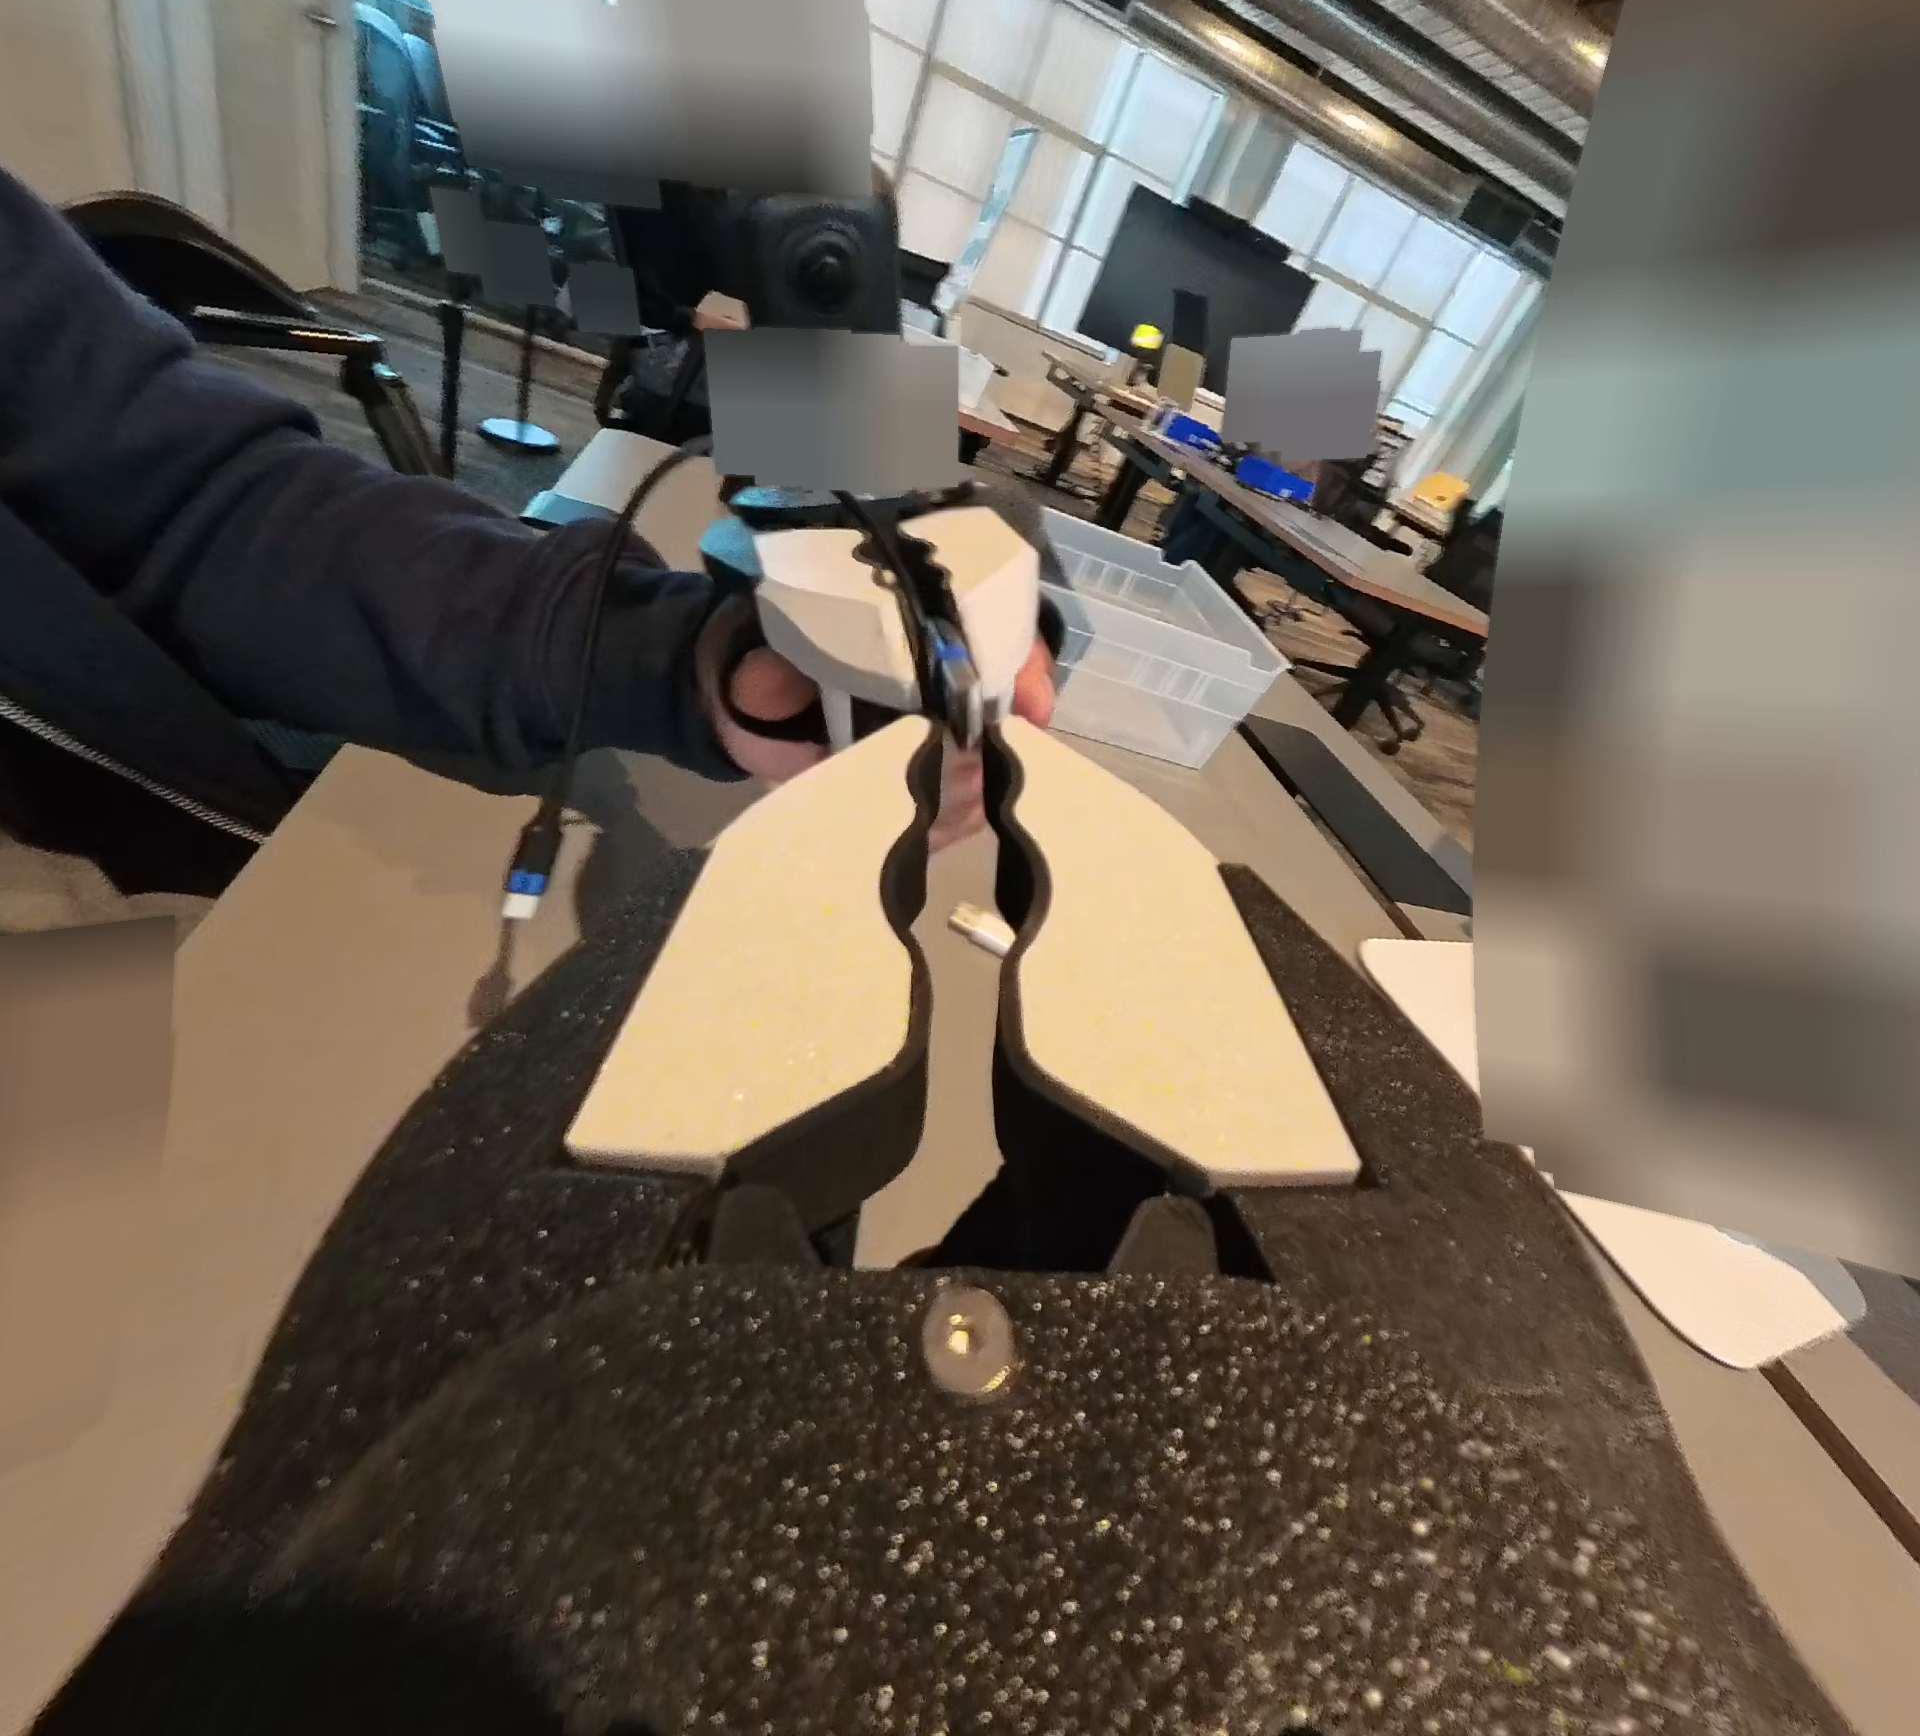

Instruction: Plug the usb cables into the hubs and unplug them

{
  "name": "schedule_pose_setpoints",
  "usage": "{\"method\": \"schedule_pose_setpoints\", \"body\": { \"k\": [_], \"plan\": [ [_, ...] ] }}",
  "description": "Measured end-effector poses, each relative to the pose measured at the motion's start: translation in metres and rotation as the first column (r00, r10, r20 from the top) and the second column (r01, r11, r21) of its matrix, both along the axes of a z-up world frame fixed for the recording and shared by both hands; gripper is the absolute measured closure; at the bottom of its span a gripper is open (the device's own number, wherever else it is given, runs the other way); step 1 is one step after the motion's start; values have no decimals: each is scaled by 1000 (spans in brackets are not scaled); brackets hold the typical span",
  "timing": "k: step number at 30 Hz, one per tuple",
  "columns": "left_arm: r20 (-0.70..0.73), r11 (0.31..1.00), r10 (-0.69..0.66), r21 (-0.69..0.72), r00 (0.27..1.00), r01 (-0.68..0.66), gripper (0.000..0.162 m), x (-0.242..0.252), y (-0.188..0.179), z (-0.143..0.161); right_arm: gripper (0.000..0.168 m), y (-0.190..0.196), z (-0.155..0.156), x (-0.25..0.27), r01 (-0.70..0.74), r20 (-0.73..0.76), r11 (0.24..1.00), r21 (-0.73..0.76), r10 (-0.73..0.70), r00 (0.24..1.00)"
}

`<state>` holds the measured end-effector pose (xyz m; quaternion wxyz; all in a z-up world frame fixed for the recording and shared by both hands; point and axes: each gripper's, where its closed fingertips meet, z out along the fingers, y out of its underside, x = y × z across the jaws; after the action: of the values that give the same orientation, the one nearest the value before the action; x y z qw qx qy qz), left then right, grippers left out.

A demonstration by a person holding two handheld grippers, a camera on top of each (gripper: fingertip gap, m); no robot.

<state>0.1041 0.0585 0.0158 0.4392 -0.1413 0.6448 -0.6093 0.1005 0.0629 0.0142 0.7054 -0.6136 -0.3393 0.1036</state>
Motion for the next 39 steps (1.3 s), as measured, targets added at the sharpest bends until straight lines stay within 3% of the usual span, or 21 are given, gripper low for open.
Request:
{"method": "schedule_pose_setpoints", "body": {
  "k": [3, 6, 11, 16, 21, 27, 33, 35, 39],
  "plan": [
    [31, 993, 61, -105, 998, -58, 155, -1, 24, 17, 149, 10, -4, 18, 101, -2, 995, -22, -101, 995],
    [19, 969, 151, -203, 988, -144, 155, -2, 60, 27, 144, 26, -35, 43, 235, 100, 960, -152, -222, 970],
    [-52, 946, 308, -85, 950, -312, 155, 7, 93, 9, 139, 43, -116, 66, 412, 439, 852, -323, -251, 863],
    [-85, 942, 325, -56, 942, -331, 155, 13, 95, -1, 134, 52, -158, 73, 461, 537, 787, -410, -200, 819],
    [-93, 946, 322, -18, 942, -325, 155, 16, 89, -6, 134, 68, -163, 85, 514, 551, 761, -395, -251, 796],
    [-94, 946, 320, -23, 943, -324, 155, 16, 89, -6, 152, 76, -171, 79, 497, 509, 697, -516, -217, 833],
    [-94, 946, 320, -20, 943, -324, 155, 17, 89, -6, 155, 82, -172, 80, 512, 467, 627, -587, -255, 847],
    [-92, 944, 327, -15, 941, -330, 155, 17, 91, -6, 168, 83, -168, 80, 499, 414, 611, -615, -288, 863],
    [-79, 940, 340, -11, 937, -342, 155, 15, 97, -6, 168, 80, -169, 83, 430, 300, 580, -692, -310, 902]
  ]
}}
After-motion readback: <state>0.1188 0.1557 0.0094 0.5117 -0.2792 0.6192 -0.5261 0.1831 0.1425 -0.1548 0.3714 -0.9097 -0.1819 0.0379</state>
